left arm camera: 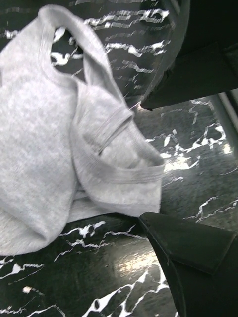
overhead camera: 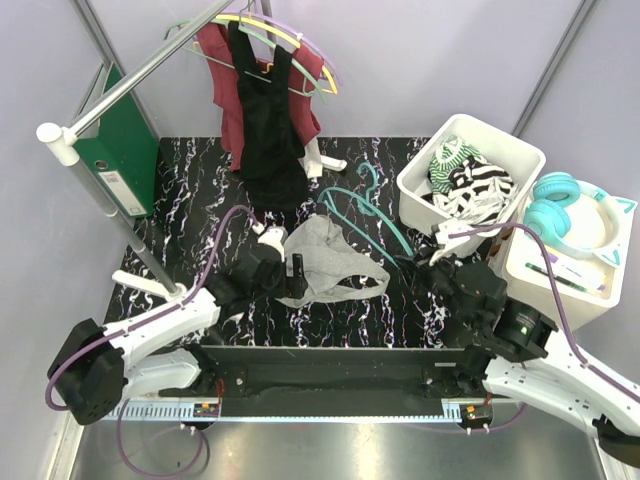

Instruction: Place the tank top on the hanger

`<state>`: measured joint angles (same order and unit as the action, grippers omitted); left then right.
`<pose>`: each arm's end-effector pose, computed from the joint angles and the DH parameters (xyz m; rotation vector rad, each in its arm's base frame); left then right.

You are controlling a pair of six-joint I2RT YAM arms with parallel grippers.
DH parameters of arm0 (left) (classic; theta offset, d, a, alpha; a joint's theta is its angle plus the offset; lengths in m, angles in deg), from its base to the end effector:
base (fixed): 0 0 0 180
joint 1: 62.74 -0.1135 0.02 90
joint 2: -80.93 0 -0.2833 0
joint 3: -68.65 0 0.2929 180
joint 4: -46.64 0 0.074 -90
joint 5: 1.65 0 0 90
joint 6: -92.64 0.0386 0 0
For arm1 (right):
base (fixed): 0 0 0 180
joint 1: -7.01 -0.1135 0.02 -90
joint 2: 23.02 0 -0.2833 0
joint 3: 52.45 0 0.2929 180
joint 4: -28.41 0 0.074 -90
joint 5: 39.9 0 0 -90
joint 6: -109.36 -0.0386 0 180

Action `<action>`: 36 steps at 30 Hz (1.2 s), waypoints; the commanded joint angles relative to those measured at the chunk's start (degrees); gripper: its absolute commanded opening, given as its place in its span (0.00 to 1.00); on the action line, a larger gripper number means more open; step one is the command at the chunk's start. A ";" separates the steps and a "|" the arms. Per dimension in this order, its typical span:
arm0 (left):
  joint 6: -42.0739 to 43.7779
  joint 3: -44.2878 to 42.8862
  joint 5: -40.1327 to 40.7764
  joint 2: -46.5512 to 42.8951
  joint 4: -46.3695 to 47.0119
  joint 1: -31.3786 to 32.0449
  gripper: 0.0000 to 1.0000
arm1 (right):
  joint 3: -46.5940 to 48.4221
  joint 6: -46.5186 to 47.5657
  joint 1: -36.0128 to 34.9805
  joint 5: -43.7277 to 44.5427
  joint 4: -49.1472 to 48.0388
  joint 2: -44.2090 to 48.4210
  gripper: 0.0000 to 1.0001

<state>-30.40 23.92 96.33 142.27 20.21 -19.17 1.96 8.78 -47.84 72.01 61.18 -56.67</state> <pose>0.1825 -0.1662 0.2018 0.1459 2.3650 -0.5081 0.1070 0.1270 0.3515 -0.4098 1.7433 0.4860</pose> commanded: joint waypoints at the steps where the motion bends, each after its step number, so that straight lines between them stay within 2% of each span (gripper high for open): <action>1: 2.53 -3.48 5.19 3.33 7.31 0.11 0.83 | 0.48 -1.63 -0.26 4.28 -0.39 3.68 0.00; 7: 5.44 -6.02 9.49 10.88 8.99 0.20 0.72 | 0.48 -2.33 -0.17 2.44 0.41 3.41 0.00; 14: 6.14 -8.05 10.03 16.61 11.19 0.11 0.53 | 0.91 -3.38 -0.17 1.47 2.69 3.50 0.00; 21: 6.40 -8.14 11.44 17.94 11.10 0.11 0.29 | 2.85 -3.47 -0.26 0.33 4.54 3.85 0.00; 24: 6.84 -7.88 11.70 17.59 11.27 0.11 0.16 | 3.99 -3.91 -0.26 -1.34 5.15 3.50 0.00; 25: 6.85 -7.88 12.22 17.50 11.18 -0.06 0.07 | 4.43 -4.09 -0.17 -2.39 5.24 3.50 0.00; 26: 7.02 -7.96 12.57 17.50 10.66 -0.24 0.02 | 4.78 -4.18 -0.26 -3.18 5.59 3.42 0.00; 36: 9.03 -7.61 5.81 13.54 10.92 -13.15 0.00 | 9.71 -4.35 -0.17 -14.79 10.51 0.34 0.00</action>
<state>-23.51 17.84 104.03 159.13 28.49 -29.00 8.91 4.93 -47.86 63.09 70.71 -55.21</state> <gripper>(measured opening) 0.008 0.219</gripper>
